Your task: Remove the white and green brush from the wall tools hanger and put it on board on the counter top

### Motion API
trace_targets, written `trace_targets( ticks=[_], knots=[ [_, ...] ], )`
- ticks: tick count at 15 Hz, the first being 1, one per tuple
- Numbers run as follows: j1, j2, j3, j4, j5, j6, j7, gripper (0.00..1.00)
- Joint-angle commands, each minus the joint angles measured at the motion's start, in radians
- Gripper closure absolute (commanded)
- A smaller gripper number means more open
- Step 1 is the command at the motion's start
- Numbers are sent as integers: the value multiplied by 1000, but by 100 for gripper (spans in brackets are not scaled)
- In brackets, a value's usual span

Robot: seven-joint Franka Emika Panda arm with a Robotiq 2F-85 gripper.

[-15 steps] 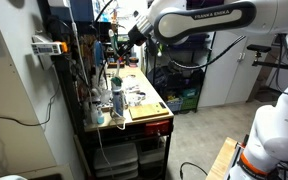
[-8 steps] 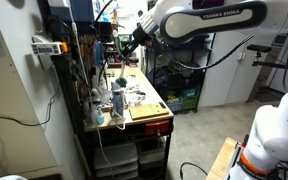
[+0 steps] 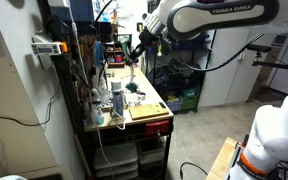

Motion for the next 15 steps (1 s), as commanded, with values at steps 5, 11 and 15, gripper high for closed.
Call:
trace_targets(
  ticks=[5, 11, 15],
  knots=[
    [-53, -19, -64, -32, 32, -193, 160, 95],
    [-94, 12, -90, -43, 83, -176, 224, 79],
    [-98, 16, -102, -54, 118, -161, 236, 79]
  ],
)
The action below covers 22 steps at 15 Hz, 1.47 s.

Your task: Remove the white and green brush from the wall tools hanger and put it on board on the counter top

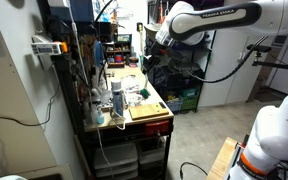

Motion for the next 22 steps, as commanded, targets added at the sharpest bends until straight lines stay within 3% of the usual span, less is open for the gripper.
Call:
trace_targets(
  ticks=[1, 2, 10, 16, 22],
  knots=[
    [-6, 1, 6, 4, 2, -4, 3, 79],
    [-6, 1, 7, 4, 2, -4, 5, 95],
    [-118, 303, -12, 225, -97, -161, 288, 95],
    [-124, 521, -46, 382, -167, -344, 478, 95],
    [-138, 669, -101, 508, -124, -579, 610, 95]
  ],
)
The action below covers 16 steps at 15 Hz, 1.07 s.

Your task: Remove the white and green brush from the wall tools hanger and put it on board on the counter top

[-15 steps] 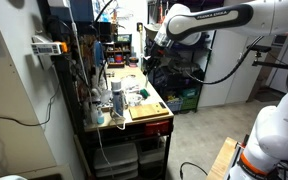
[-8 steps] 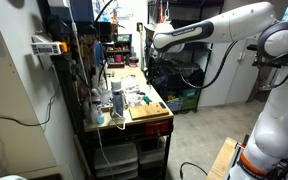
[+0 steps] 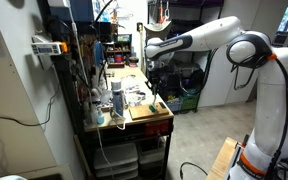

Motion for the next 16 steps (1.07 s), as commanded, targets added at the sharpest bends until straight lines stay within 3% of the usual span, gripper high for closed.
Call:
trace_targets(
  ticks=[1, 3, 9, 14, 16],
  knots=[
    [-18, 101, -31, 110, 42, -161, 73, 95],
    [-37, 140, -38, 140, 108, -213, 79, 95],
    [-74, 221, -36, 184, 268, -180, 44, 95],
    [-62, 248, -39, 180, 225, -91, -50, 95],
    [-55, 249, -41, 161, 202, 0, -100, 95]
  ],
)
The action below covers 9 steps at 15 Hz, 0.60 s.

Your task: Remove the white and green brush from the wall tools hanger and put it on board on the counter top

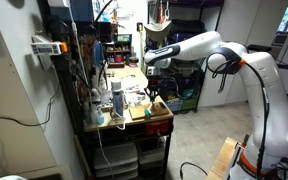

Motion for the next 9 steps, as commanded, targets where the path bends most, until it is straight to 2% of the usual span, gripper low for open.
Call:
trace_targets(
  ticks=[1, 3, 9],
  knots=[
    [0, 18, 1, -9, -16, 116, -86, 95],
    [1, 27, 4, -20, -20, 182, -124, 95],
    [4, 50, 14, -34, -19, 237, -160, 95]
  ],
)
